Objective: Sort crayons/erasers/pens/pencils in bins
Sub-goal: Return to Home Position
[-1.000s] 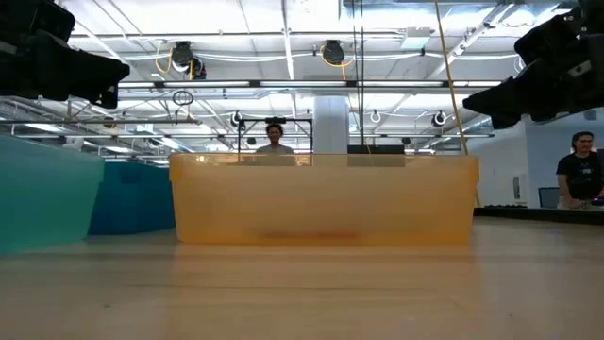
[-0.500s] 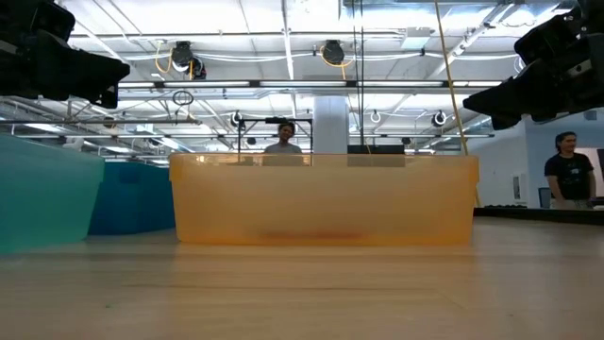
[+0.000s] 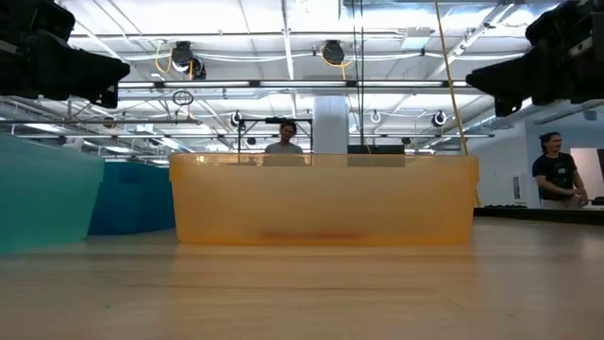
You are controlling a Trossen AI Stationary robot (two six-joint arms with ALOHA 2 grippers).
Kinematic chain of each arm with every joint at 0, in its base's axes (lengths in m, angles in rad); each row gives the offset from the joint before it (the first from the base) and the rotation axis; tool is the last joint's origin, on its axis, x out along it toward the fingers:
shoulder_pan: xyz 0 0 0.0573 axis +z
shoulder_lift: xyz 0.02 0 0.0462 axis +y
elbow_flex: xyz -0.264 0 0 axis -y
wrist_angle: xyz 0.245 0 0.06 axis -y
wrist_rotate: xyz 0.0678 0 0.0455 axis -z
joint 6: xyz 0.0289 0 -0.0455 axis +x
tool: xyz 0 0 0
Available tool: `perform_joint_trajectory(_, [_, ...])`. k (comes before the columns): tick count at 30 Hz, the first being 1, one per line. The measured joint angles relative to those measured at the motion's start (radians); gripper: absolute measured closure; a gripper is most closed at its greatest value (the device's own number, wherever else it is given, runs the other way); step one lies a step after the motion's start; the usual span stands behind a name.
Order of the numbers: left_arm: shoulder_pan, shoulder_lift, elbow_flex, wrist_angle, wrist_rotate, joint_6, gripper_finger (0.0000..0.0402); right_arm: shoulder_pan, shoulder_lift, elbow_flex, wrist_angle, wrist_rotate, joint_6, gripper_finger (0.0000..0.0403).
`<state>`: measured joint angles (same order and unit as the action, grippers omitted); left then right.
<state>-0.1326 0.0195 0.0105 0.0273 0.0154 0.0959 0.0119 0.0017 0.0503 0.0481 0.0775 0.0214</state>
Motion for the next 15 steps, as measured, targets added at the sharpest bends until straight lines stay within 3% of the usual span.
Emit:
perform_joint_trajectory(5, [0.0,0.0,0.0,0.001,0.0,-0.003,0.0339,-0.021,0.0,0.0,0.107,0.002,0.001,0.0353])
perform_joint_trajectory(15, [0.0,0.002,0.0,0.001,0.0,-0.001,0.0339,-0.03,0.0,0.0,0.113,0.002,0.001,0.0353])
